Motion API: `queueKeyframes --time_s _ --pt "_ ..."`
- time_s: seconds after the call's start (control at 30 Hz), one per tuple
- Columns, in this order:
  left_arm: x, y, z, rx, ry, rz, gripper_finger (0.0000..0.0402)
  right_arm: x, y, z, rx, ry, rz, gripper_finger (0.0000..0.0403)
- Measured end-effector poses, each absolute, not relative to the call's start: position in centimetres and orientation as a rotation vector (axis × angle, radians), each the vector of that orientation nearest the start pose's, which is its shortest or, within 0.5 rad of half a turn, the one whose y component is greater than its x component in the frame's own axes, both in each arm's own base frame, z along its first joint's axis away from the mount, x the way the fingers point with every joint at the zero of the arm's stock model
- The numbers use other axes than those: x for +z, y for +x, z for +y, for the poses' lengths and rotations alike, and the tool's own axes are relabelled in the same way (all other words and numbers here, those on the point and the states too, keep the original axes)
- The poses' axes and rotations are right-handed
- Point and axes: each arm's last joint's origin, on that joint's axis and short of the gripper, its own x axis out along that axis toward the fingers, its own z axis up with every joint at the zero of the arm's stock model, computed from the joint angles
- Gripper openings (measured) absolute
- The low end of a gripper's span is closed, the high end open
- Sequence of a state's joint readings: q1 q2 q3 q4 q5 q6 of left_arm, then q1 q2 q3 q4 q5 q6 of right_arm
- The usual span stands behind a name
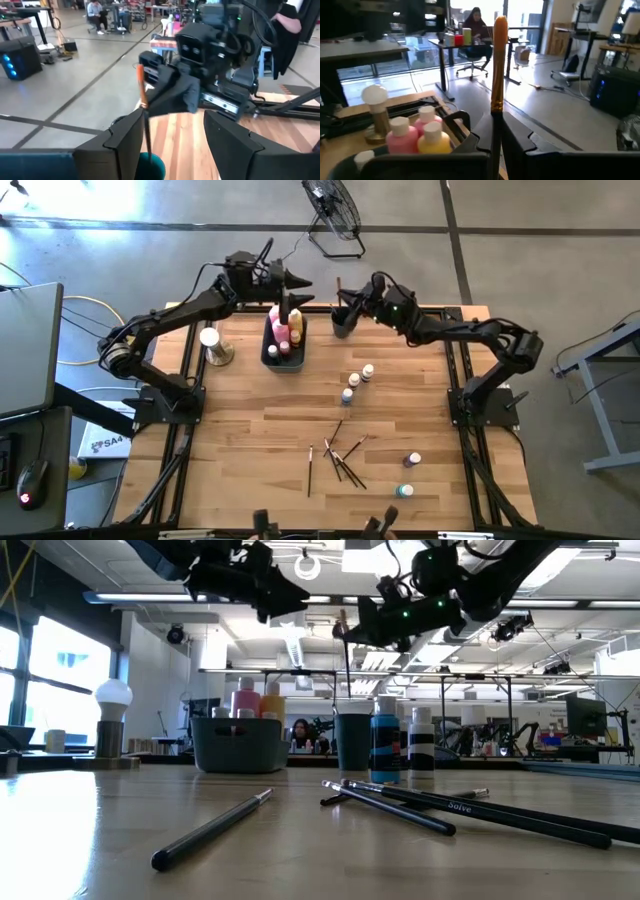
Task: Pick & Place Paint Supplies
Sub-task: Put the gold paint brush into the green bin
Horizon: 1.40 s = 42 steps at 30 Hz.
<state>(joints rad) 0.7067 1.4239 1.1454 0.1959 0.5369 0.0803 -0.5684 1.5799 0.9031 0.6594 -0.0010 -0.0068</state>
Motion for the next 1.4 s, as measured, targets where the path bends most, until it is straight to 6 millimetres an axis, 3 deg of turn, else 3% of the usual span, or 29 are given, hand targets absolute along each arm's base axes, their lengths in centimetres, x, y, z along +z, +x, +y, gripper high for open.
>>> queueKeyframes --time_s 0.27,0.53,0.8,1.27,1.4 --pt "34.6 25.7 20.0 0.17 0.024 0.087 0.0205 25.1 28.5 -19.9 -0.609 0.055 0.091 0.0008" --pt "34.5 25.7 20.0 0.17 0.016 0.097 0.0205 21.6 29.6 -21.0 -0.618 0.082 0.157 0.0008" --pt "34.4 25.7 20.0 0.17 0.012 0.103 0.0205 20.2 29.8 -21.5 -0.651 0.092 0.196 0.0008" --pt "34.4 25.7 20.0 0.173 0.008 0.108 0.0205 19.5 29.2 -22.1 -0.653 0.122 0.26 0.001" --pt "34.4 25.7 20.0 0.173 0.008 0.108 0.0205 19.5 29.1 -22.2 -0.657 0.122 0.259 0.0045"
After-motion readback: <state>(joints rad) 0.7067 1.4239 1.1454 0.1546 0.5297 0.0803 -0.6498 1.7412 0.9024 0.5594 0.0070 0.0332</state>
